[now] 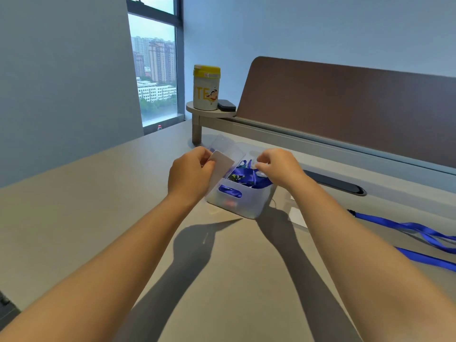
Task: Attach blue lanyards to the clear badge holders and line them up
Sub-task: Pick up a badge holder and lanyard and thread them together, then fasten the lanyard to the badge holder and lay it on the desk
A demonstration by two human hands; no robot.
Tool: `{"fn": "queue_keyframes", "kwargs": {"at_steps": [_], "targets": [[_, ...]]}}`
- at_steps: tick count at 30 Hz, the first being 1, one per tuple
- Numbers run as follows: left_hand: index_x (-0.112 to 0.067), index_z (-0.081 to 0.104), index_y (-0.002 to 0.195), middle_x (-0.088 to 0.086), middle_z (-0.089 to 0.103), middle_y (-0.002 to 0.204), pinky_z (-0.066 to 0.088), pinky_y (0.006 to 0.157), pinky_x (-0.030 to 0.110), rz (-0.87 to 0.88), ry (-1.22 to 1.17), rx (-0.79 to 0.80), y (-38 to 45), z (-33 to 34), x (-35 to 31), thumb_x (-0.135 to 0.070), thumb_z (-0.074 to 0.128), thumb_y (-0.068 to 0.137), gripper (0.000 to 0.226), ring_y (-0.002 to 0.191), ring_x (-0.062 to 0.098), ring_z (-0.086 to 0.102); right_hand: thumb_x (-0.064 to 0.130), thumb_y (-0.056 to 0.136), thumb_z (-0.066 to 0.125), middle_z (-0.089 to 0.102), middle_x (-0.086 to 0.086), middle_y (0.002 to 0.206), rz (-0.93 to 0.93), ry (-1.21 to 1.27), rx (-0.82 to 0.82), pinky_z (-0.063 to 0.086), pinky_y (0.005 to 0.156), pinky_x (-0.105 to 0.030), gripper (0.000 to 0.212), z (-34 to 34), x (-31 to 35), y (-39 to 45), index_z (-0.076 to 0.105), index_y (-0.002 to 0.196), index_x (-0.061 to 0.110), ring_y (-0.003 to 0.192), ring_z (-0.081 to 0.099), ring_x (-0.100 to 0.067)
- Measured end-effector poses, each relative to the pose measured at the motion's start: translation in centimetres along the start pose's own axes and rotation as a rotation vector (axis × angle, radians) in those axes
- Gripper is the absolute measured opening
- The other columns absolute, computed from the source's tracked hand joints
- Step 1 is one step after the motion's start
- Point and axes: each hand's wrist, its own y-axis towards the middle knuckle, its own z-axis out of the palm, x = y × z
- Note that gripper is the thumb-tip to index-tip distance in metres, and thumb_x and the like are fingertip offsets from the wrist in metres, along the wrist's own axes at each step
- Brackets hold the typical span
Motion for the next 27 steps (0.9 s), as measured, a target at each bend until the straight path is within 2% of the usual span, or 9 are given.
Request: {"fn": "queue_keyframes", "kwargs": {"at_steps": [2, 5, 8, 10, 14, 18, 22, 25, 27], "targets": [[-0.007, 0.060, 0.108, 0.014, 0.065, 0.115, 0.042, 0.069, 0.027, 0.027, -0.002, 0.024, -1.2, 0.2, -1.0, -0.023, 0.049, 0.091, 0.025, 0.085, 0.017, 0.051, 0.018, 0.092, 0.047, 0.066, -0.015, 0.116, 0.013, 0.013, -0.023, 0.050, 0.091, -0.041, 0.029, -1.2, -0.8, -2.2, 0.064, 0.112, 0.005, 0.103, 0.059, -0.029], [-0.008, 0.059, 0.108, 0.014, 0.065, 0.115, 0.044, 0.069, 0.027, 0.083, 0.004, 0.062, -3.4, 1.0, -3.1, -0.024, 0.049, 0.092, 0.026, 0.093, 0.027, 0.060, 0.016, 0.092, 0.047, 0.066, -0.015, 0.112, 0.051, 0.031, -0.051, 0.049, 0.084, -0.035, 0.027, -3.2, -2.7, -6.3, 0.065, 0.108, 0.002, 0.096, 0.059, -0.027], [-0.007, 0.059, 0.109, 0.015, 0.065, 0.115, 0.048, 0.074, 0.029, 0.189, 0.000, 0.114, -6.4, 2.3, -5.7, -0.024, 0.047, 0.092, 0.027, 0.098, 0.030, 0.061, 0.017, 0.092, 0.047, 0.066, -0.016, 0.113, 0.138, 0.046, -0.055, 0.049, 0.088, -0.038, 0.027, -5.0, -5.4, -11.1, 0.065, 0.108, 0.002, 0.101, 0.060, -0.031], [-0.005, 0.060, 0.108, 0.016, 0.066, 0.112, 0.051, 0.077, 0.035, 0.267, -0.019, 0.144, -8.7, 3.6, -7.5, -0.020, 0.046, 0.093, 0.025, 0.098, 0.031, 0.061, 0.017, 0.093, 0.046, 0.066, -0.015, 0.114, 0.207, 0.045, -0.048, 0.050, 0.091, -0.039, 0.028, -5.8, -7.5, -14.6, 0.063, 0.110, 0.003, 0.101, 0.060, -0.029], [-0.009, 0.060, 0.114, 0.015, 0.068, 0.109, 0.046, 0.077, 0.029, 0.430, -0.058, 0.240, -13.8, 7.1, -10.2, -0.014, 0.045, 0.093, 0.027, 0.097, 0.028, 0.062, 0.016, 0.093, 0.046, 0.066, -0.016, 0.114, 0.372, 0.016, -0.058, 0.048, 0.090, -0.037, 0.028, -7.1, -11.9, -21.7, 0.064, 0.110, 0.002, 0.103, 0.060, -0.028], [-0.010, 0.060, 0.117, 0.013, 0.066, 0.112, 0.040, 0.081, 0.028, 0.539, -0.091, 0.336, -18.5, 10.6, -12.3, -0.007, 0.043, 0.092, 0.031, 0.102, 0.027, 0.057, 0.016, 0.091, 0.050, 0.068, -0.014, 0.110, 0.529, -0.029, -0.079, 0.045, 0.081, -0.031, 0.024, -7.8, -16.8, -27.4, 0.067, 0.102, 0.003, 0.101, 0.061, -0.028], [-0.013, 0.059, 0.120, 0.012, 0.064, 0.118, 0.042, 0.086, 0.031, 0.588, -0.060, 0.430, -20.8, 13.5, -14.0, -0.004, 0.041, 0.092, 0.034, 0.108, 0.027, 0.054, 0.013, 0.089, 0.048, 0.067, -0.018, 0.109, 0.683, -0.056, -0.073, 0.048, 0.085, -0.037, 0.026, -8.0, -21.5, -30.5, 0.067, 0.102, 0.000, 0.100, 0.061, -0.031], [-0.014, 0.058, 0.121, 0.010, 0.063, 0.120, 0.042, 0.087, 0.031, 0.592, -0.037, 0.474, -21.3, 15.3, -15.2, -0.004, 0.040, 0.092, 0.036, 0.111, 0.026, 0.052, 0.014, 0.090, 0.046, 0.064, -0.018, 0.097, 0.790, -0.093, -0.065, 0.042, 0.070, -0.035, 0.024, -7.5, -24.7, -31.3, 0.064, 0.098, 0.000, 0.083, 0.056, -0.027], [-0.015, 0.057, 0.121, 0.009, 0.063, 0.120, 0.043, 0.087, 0.032, 0.604, -0.020, 0.492, -21.4, 16.4, -15.5, -0.005, 0.041, 0.092, 0.035, 0.110, 0.026, 0.054, 0.017, 0.090, 0.047, 0.054, -0.012, 0.088, 0.816, -0.158, -0.075, 0.037, 0.066, -0.031, 0.018, -6.8, -26.1, -31.4, 0.058, 0.090, 0.003, 0.078, 0.049, -0.023]]}}
